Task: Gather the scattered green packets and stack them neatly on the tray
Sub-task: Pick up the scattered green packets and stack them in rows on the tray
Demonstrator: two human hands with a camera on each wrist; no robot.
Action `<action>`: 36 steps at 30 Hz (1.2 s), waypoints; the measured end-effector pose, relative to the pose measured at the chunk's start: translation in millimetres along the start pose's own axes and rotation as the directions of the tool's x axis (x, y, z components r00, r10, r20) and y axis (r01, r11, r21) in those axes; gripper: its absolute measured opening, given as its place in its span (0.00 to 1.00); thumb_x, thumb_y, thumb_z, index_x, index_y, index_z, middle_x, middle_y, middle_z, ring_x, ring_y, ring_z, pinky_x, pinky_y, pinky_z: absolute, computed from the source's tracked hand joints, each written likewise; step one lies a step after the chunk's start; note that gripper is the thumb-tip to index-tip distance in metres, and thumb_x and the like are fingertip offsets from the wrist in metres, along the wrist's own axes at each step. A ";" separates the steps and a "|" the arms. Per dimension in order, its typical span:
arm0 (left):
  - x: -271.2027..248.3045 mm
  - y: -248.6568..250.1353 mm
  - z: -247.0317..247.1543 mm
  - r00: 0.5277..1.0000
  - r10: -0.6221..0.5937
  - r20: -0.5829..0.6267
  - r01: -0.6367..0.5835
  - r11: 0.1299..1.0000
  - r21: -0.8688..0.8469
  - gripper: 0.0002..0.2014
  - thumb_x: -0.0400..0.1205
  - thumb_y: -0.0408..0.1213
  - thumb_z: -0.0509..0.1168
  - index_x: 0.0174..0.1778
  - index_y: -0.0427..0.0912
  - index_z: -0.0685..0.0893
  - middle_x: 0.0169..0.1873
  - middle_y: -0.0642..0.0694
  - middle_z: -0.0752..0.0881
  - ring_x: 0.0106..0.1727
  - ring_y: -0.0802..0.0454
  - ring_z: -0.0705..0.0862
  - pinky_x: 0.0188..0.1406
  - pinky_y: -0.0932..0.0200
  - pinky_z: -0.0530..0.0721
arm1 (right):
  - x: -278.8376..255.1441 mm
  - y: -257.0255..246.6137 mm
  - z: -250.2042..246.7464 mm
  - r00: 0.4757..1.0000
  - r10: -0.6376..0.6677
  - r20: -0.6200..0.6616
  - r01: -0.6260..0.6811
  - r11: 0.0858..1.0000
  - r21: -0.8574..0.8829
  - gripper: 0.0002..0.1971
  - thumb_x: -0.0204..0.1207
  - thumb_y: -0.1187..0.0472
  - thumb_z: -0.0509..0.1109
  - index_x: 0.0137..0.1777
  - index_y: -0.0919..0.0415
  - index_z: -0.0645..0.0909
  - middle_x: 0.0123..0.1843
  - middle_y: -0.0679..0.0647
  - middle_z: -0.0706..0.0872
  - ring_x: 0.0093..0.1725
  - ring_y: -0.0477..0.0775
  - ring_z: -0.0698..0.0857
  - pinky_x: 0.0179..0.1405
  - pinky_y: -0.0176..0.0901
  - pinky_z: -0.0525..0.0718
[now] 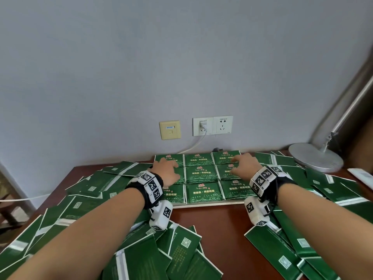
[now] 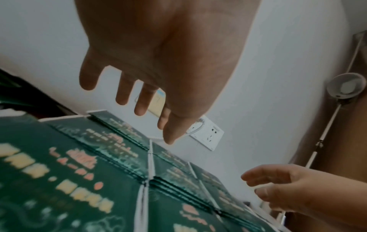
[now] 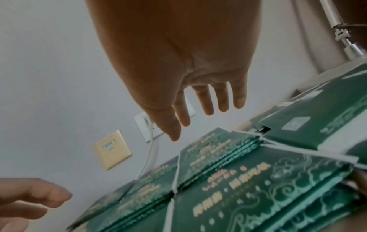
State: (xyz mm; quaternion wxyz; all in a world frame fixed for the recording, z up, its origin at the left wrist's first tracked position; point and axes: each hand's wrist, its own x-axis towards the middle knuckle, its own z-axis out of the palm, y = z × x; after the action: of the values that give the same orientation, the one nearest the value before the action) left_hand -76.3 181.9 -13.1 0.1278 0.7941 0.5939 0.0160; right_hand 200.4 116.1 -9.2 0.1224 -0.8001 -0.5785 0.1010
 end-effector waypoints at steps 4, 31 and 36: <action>-21.7 22.2 -15.8 0.995 0.082 -0.053 -0.082 0.997 -0.003 0.25 0.80 0.50 0.65 0.75 0.57 0.76 0.76 0.41 0.72 0.75 0.35 0.70 0.74 0.40 0.72 | -26.8 2.1 -27.4 0.998 -0.054 -0.035 0.056 0.995 0.088 0.24 0.74 0.56 0.74 0.71 0.57 0.79 0.70 0.55 0.82 0.67 0.56 0.81 0.69 0.47 0.77; -111.6 276.7 82.1 0.842 0.537 0.047 -0.533 0.842 -0.080 0.21 0.79 0.44 0.69 0.69 0.53 0.81 0.68 0.46 0.82 0.63 0.47 0.83 0.66 0.49 0.81 | -209.1 225.3 -74.8 0.974 0.202 -0.102 -0.186 0.971 0.148 0.25 0.72 0.57 0.74 0.70 0.53 0.78 0.64 0.53 0.84 0.62 0.53 0.83 0.61 0.41 0.80; -98.6 291.7 100.9 0.855 0.516 0.047 -0.515 0.856 -0.039 0.19 0.80 0.43 0.68 0.69 0.56 0.80 0.72 0.45 0.77 0.69 0.44 0.79 0.71 0.41 0.77 | -209.6 254.9 -74.8 0.969 0.241 -0.059 -0.237 0.969 0.070 0.28 0.71 0.55 0.74 0.72 0.55 0.76 0.69 0.53 0.82 0.66 0.54 0.81 0.66 0.44 0.79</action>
State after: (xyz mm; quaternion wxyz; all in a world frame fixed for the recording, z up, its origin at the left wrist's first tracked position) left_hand 186.6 -6.5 -33.4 0.1451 0.9226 0.3556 0.0348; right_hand 387.7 -165.7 -13.7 0.1537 -0.8626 -0.4701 0.1062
